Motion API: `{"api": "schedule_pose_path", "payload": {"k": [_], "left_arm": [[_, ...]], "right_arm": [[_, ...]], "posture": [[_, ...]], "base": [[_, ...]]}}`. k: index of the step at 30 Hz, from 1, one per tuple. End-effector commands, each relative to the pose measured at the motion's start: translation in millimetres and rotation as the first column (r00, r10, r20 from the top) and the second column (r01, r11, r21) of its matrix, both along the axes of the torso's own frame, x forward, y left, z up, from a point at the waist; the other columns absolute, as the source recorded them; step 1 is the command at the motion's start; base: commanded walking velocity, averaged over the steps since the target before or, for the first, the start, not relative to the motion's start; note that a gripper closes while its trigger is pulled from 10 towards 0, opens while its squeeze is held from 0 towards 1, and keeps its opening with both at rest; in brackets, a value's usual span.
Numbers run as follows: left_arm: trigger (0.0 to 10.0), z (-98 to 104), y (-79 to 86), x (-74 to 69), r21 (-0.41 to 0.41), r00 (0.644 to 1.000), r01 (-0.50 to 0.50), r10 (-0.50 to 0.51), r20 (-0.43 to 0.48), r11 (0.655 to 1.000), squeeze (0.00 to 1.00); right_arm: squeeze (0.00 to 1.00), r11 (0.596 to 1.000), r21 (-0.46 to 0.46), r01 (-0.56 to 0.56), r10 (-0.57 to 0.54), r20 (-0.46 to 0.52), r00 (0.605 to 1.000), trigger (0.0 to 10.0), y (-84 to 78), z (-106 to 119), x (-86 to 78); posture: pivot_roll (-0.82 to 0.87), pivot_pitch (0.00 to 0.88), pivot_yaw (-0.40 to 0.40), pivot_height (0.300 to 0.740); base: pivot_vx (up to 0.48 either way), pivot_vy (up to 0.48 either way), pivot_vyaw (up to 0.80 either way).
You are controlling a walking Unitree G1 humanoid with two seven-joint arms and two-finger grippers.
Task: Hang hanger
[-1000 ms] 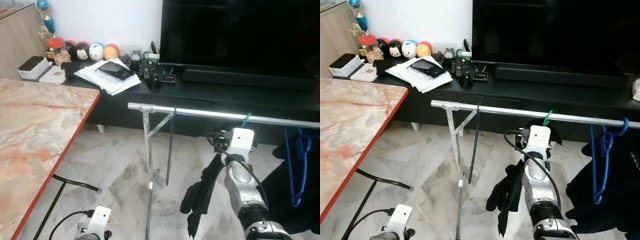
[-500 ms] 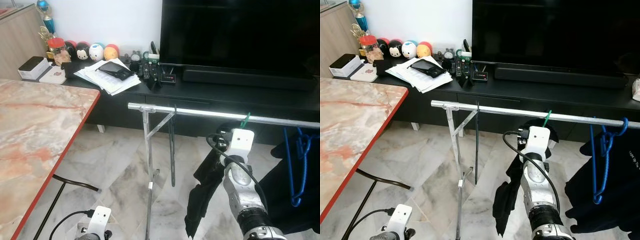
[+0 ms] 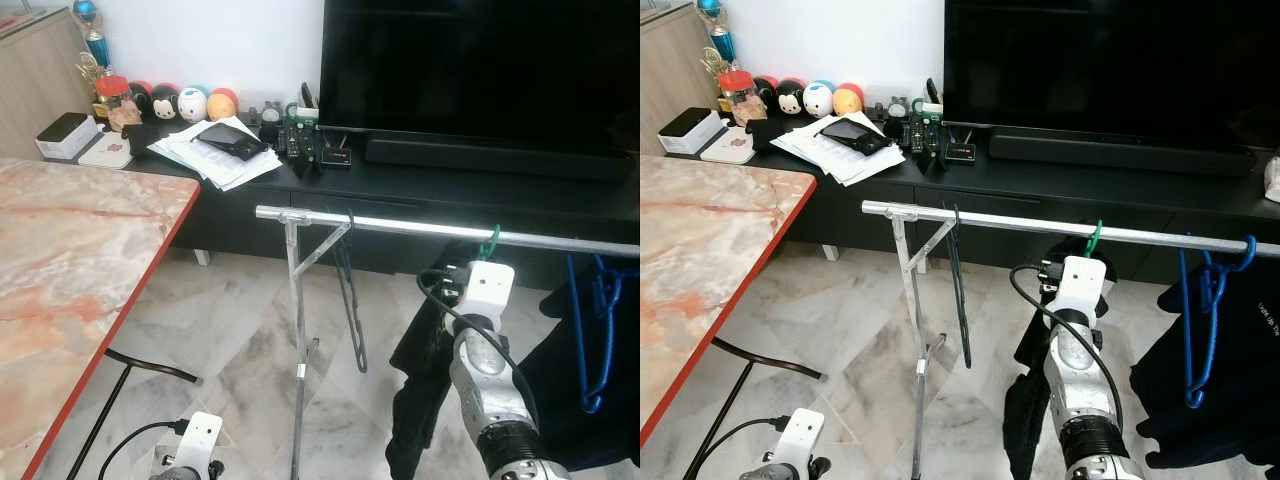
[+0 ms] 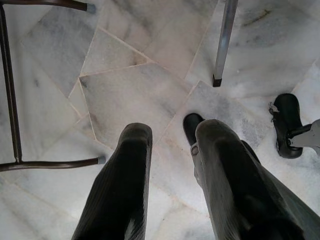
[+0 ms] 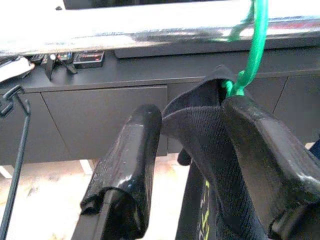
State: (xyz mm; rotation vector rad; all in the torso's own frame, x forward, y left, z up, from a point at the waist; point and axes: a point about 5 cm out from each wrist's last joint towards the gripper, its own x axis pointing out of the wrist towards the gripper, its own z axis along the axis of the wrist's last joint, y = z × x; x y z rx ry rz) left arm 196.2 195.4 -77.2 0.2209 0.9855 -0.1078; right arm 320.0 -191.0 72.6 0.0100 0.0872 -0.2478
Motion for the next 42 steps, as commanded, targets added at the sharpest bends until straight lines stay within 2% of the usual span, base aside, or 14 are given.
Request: {"api": "schedule_pose_path", "payload": {"k": [1,8,9,10,11,20,22,30,42], "left_arm": [[10.0,-1,0.7,-2.5,0.002,1.0,0.008,-0.008,-0.004,1.0,0.0],[10.0,-1,0.8,-2.7,0.001,1.0,0.008,-0.008,-0.006,1.0,0.0],[10.0,-1,0.7,-2.8,0.001,1.0,0.009,-0.009,-0.008,1.0,0.0],[10.0,-1,0.7,-2.8,0.0,1.0,0.01,-0.01,-0.009,1.0,0.0],[10.0,-1,0.7,-2.8,0.001,1.0,0.011,-0.011,-0.01,1.0,0.0],[10.0,-1,0.7,-2.8,0.001,1.0,0.014,-0.014,-0.012,1.0,0.0],[10.0,-1,0.6,-2.8,0.001,1.0,0.014,-0.014,-0.012,1.0,0.0],[10.0,-1,0.8,-2.9,0.001,1.0,0.009,-0.009,-0.012,1.0,0.0],[10.0,-1,1.0,-3.1,-0.003,1.0,0.008,-0.008,-0.011,1.0,0.0]], "right_arm": [[1.0,1.0,0.002,0.024,-0.024,0.006,1.0,10.0,-5.7,2,-1.7],[1.0,0.998,-0.025,0.05,-0.05,-0.028,0.998,10.0,-10.9,1,-0.8],[0.82,0.997,-0.041,0.064,-0.066,-0.063,0.996,10.0,-14.1,-2,-1.1],[0.82,0.997,-0.045,0.067,-0.07,-0.074,0.995,10.0,-15.0,-4,-1.2],[0.0,0.996,-0.052,0.066,-0.07,-0.085,0.994,10.0,-16.6,-5,-1.4],[0.0,0.995,-0.061,0.078,-0.085,-0.131,0.988,10.0,-30.9,-3,6.6],[0.0,0.999,-0.031,0.038,-0.043,-0.18,0.983,10.0,-31.6,-2,14.8],[0.0,0.998,0.017,-0.056,0.059,-0.233,0.971,10.0,-26.0,0,26.0],[0.0,0.998,0.048,-0.036,0.048,-0.295,0.954,10.0,-33.1,-10,22.7]], "posture": [[-0.09,0.0,-0.034,0.74],[-0.09,0.0,-0.036,0.74],[-0.09,0.0,-0.036,0.74],[-0.09,0.0,-0.036,0.74],[-0.09,0.0,-0.036,0.74],[-0.09,0.0,-0.035,0.74],[-0.08,0.0,-0.035,0.74],[-0.07,0.0,-0.035,0.74],[-0.07,0.0,-0.034,0.74]], "base": [[0.0,0.0,0.0],[0.0,0.0,0.0],[0.0,0.0,0.0],[0.0,0.0,0.0],[0.0,0.0,0.0],[0.0,0.0,0.0],[0.0,0.0,0.0],[0.0,0.0,0.0],[0.0,0.0,0.0]]}}
